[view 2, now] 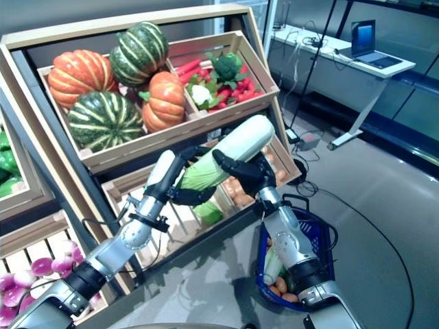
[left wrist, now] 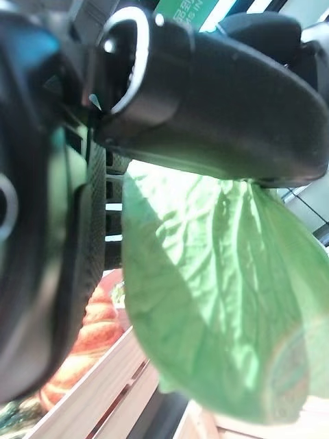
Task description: Put vegetables into the basket
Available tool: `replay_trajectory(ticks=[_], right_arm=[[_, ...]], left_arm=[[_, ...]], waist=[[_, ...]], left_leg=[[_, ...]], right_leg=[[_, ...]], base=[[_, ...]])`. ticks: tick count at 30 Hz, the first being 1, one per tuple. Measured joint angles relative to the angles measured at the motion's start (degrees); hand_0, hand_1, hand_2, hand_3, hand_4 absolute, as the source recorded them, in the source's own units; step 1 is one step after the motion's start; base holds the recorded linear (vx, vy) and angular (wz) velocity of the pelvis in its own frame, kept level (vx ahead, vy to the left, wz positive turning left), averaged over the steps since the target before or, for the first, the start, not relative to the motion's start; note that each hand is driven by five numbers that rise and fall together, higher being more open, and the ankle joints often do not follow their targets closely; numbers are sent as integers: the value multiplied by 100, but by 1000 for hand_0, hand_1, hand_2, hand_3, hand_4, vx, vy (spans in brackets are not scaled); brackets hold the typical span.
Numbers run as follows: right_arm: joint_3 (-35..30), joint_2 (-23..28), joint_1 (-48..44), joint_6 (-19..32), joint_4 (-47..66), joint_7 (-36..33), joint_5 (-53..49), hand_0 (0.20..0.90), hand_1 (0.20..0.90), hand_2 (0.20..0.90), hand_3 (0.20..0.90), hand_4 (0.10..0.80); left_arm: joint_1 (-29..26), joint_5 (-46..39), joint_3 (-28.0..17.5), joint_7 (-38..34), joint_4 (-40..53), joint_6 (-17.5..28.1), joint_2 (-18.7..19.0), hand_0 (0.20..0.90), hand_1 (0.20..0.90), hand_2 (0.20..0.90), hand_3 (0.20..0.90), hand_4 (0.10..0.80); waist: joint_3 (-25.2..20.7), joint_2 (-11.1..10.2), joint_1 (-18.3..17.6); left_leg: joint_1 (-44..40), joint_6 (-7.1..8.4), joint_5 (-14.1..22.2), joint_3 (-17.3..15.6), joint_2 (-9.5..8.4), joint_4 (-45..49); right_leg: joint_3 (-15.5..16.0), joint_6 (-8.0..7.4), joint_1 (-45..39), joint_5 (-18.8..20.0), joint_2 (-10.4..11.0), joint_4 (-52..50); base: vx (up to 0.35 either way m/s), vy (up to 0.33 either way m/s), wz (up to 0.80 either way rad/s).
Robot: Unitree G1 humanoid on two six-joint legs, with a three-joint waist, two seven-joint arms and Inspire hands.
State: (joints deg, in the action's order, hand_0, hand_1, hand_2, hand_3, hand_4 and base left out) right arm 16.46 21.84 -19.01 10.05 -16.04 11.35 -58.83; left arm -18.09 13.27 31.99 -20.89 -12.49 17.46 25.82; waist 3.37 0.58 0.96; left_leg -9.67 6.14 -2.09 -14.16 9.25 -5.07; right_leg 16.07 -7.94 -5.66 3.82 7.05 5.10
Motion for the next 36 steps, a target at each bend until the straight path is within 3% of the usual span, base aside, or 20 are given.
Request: replay_trajectory(ticks=[11,12,13,20,25,27,29,36], right_arm=[[1,50,1,0,31,-14,10,300,300,300,300,400],[1,50,1,0,32,-15,17,300,300,300,300,400],[1,50,1,0,32,-16,30,300,300,300,300,400],[-5,151,1,0,34,-124,272,300,300,300,300,400],[-76,249,-5,14,361,-121,431,300,300,300,300,400],[-140,248,-81,207,719,-119,431,300,300,300,300,400],[-313,248,-212,396,898,-117,420,300,300,300,300,400],[-545,209,-516,589,958,-111,376,300,300,300,300,400]], left_arm=[[1,3,-1,-46,-53,37,-69,300,300,300,300,400],[4,3,0,-54,-61,38,-77,333,333,333,333,422],[5,3,-1,-63,-73,38,-89,900,900,900,900,800],[56,103,96,87,-571,-51,-280,900,900,900,900,800],[328,295,140,481,-2232,-757,-432,900,900,900,900,800],[579,400,146,627,-3371,-1107,-541,900,900,900,900,800],[862,449,147,739,-3869,-1327,-556,900,900,900,900,800],[1101,427,66,634,-5104,-1360,-782,900,900,900,900,800]], waist=[[-1,2,-10],[-1,2,-7],[-1,2,-6],[-5,10,-8],[-14,37,-221],[-13,45,-326],[-11,42,-333],[-13,30,-313]], left_leg=[[3,0,0,-1,0,0],[5,0,0,0,0,0],[6,0,0,0,0,0],[5,-1,1,-6,-2,-1],[1,-1,1,-26,2,-2],[-4,-1,1,-34,12,-2],[14,0,1,-33,17,-2],[-9,-1,4,-40,8,-6]], right_leg=[[-1,-1,2,0,0,0],[-1,0,4,0,0,0],[0,0,6,0,0,0],[-5,-1,11,0,1,0],[-28,-1,24,0,-1,0],[-111,8,70,8,-12,0],[-163,14,120,30,-19,0],[-183,10,106,63,-14,1]], base=[[0,0,0],[0,0,0],[0,0,0],[0,0,0],[-5,-1,-2],[-6,1,-17],[1,6,-14],[20,5,-2]])
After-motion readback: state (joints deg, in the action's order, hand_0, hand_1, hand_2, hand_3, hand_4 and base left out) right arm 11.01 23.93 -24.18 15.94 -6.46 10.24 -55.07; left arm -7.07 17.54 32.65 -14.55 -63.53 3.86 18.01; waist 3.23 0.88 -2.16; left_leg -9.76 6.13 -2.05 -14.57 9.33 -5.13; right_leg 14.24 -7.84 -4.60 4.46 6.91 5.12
